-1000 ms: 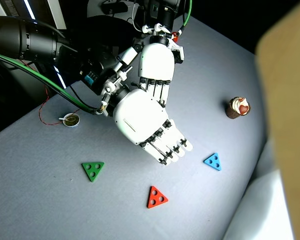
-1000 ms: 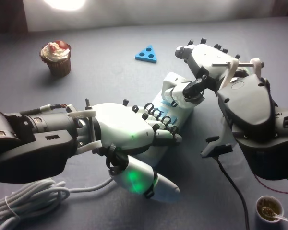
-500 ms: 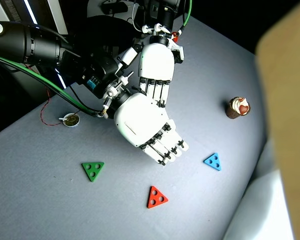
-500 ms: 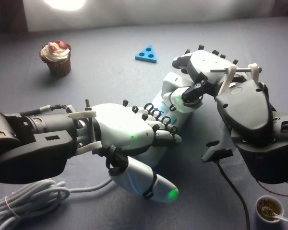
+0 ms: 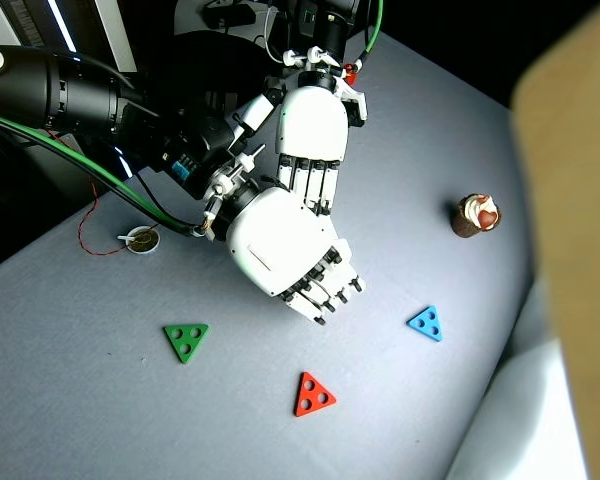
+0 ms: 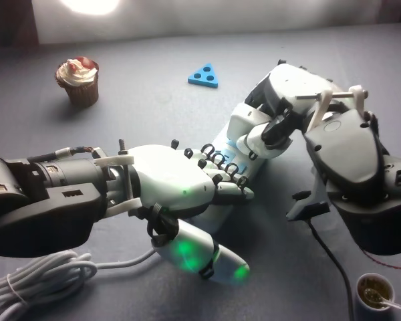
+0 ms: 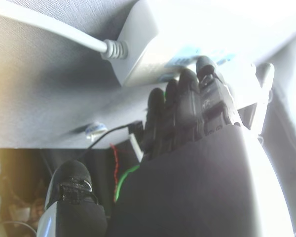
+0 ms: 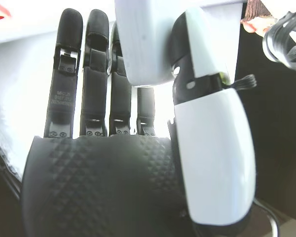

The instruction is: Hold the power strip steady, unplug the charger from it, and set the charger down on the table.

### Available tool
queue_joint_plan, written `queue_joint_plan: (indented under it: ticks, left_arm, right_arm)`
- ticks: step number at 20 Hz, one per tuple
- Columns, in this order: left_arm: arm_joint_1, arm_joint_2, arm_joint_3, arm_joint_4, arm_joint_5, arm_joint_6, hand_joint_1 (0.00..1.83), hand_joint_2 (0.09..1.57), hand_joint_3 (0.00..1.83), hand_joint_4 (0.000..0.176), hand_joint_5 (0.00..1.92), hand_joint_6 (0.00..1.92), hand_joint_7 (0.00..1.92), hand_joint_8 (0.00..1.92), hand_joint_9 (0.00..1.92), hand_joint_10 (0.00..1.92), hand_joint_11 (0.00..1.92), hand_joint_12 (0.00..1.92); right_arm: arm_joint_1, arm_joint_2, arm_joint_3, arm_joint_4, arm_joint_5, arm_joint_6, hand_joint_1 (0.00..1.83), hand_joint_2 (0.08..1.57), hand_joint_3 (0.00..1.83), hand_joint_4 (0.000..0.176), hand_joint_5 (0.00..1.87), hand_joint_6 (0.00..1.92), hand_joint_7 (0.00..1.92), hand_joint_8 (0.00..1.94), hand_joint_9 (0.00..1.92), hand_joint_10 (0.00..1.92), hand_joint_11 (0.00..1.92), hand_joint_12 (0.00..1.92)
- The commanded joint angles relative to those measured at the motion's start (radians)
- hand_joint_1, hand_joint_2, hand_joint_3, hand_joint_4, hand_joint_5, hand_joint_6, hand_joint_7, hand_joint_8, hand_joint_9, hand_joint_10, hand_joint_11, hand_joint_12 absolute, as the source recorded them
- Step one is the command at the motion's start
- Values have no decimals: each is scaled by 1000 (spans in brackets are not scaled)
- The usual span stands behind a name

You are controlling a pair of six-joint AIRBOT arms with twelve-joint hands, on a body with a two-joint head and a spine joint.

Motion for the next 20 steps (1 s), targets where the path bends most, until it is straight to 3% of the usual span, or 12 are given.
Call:
queue_joint_plan:
  ticks: [1,3,4,5,8,9,10,14,20]
  left_arm:
    - [1,3,-5,-4,-49,-3,0,1053,1,0,150,1,148,0,119,0,51,108]
    - [1,3,-5,-4,-49,-3,0,1052,1,0,151,1,147,0,117,0,49,106]
    - [1,3,-4,-4,-50,-4,0,1051,0,0,155,3,152,2,122,2,57,109]
    - [1,3,-4,-4,-50,-4,0,1050,0,0,154,2,150,1,122,2,61,110]
    - [0,3,-3,-4,-51,-10,7,1055,2,0,142,1,135,1,108,1,49,102]
    - [0,3,-2,-4,-51,-16,1,1053,1,0,139,0,134,1,107,0,50,102]
    - [1,2,-2,-4,-51,-20,0,1054,1,0,140,0,137,2,113,3,57,105]
    - [1,1,0,-4,-49,-26,2,1051,0,0,154,6,150,6,122,5,66,106]
    - [1,-1,3,-4,-52,-36,0,1048,0,0,152,2,150,2,126,4,68,104]
  right_arm:
    - [3,12,0,-64,42,6,1391,1046,0,0,1076,752,1165,609,1064,974,978,762]
    - [3,16,0,-65,42,6,1391,1050,1,0,1062,776,1150,638,1049,993,974,768]
    - [2,18,0,-67,42,6,1273,1062,1,0,1062,801,1138,745,1072,496,950,745]
    - [1,19,0,-69,42,6,1361,1045,5,0,1091,709,1164,652,1064,898,955,749]
    - [0,20,-2,-83,43,6,1389,1058,1,0,1024,833,1135,661,1042,1011,970,705]
    - [0,20,-3,-91,44,6,1274,1061,0,0,1055,823,1150,711,1083,474,973,685]
    - [0,21,-3,-99,45,6,1254,1055,0,13,1068,811,1178,675,1174,196,999,652]
    - [6,29,4,-111,53,6,1247,1055,0,26,1077,800,1174,683,1237,18,1004,590]
    - [20,54,17,-152,53,6,1243,1067,0,17,1042,845,1147,748,1239,4,988,619]
